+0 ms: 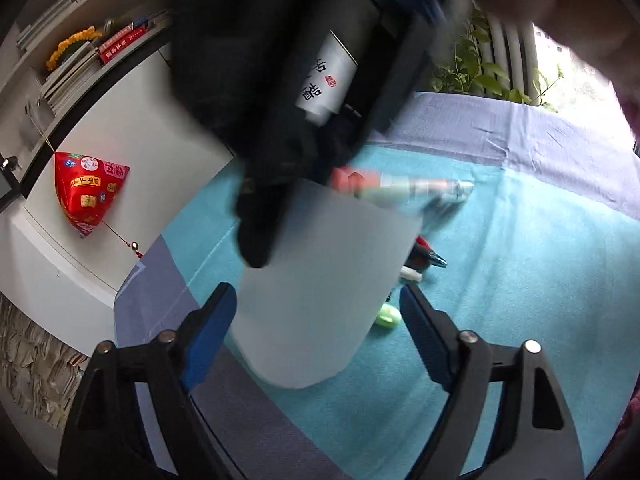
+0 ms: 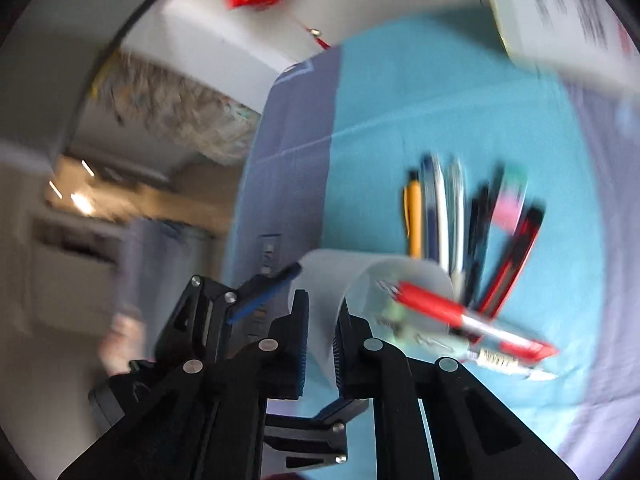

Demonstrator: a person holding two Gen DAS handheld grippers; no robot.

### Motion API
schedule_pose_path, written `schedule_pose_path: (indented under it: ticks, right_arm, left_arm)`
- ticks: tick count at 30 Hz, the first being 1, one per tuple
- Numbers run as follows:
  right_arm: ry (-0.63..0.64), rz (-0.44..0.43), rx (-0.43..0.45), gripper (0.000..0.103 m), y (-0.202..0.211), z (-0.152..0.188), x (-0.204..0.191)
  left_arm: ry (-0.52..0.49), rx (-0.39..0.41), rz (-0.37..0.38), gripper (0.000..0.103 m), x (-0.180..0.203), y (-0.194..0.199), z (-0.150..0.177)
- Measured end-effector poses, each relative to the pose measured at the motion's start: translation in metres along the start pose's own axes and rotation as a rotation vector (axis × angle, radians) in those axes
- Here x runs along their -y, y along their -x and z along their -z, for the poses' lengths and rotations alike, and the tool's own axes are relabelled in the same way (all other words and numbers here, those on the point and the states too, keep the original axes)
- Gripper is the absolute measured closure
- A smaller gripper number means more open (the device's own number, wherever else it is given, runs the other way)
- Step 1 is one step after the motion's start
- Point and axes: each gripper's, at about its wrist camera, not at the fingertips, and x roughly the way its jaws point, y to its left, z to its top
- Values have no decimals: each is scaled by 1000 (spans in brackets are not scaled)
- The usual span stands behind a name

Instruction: Organize stationery

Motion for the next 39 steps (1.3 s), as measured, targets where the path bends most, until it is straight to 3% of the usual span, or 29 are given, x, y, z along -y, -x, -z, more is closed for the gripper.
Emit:
schedule_pose_path:
  ticks: [1, 3, 5, 8, 12, 16, 18, 20, 23, 26, 28, 29, 30, 33, 39]
  right_arm:
    - [51, 59, -2, 93, 0, 0, -14]
    - [140, 202, 0, 96, 1, 0, -44]
    - [204, 253, -3, 98, 1, 0, -60]
    - [285, 252, -82, 98, -7, 2, -79]
    - [325, 273, -149, 98, -16, 9, -91]
    - [298, 213, -186, 92, -17, 14, -92]
    - [263, 143, -218, 92, -15, 15, -86]
    - [236, 107, -225, 90, -7, 17, -83]
    - [224, 103, -155, 90, 19, 21, -77]
    - [292, 209, -30, 83, 54, 31, -65]
    - [356, 389, 28, 45, 65, 42, -47]
    - [374, 470, 45, 39, 65, 46, -37]
    - [401, 572, 71, 36, 62, 53, -19]
    - [463, 690, 47, 36, 46, 62, 17]
    - [509, 707, 13, 36, 15, 70, 50]
  left_arm:
    - [18, 12, 6, 30, 0, 2, 1]
    - [74, 43, 20, 31, -2, 9, 5]
    - [126, 62, 11, 30, -3, 16, 7]
    - [193, 127, -39, 28, 1, 32, 15]
    - [241, 147, -52, 28, 3, 39, 24]
    - [266, 172, -40, 26, 4, 43, 26]
    - [274, 170, -44, 28, 7, 42, 26]
    - [282, 175, -50, 28, 8, 42, 27]
    - [300, 182, -49, 28, 7, 45, 30]
    - [336, 180, -53, 28, 1, 47, 34]
    - [356, 173, -60, 28, -3, 47, 36]
    - [363, 171, -61, 28, -4, 47, 37]
    - [367, 173, -57, 28, -4, 47, 37]
    - [369, 178, -68, 28, -1, 48, 35]
    - [408, 177, -99, 26, -5, 54, 39]
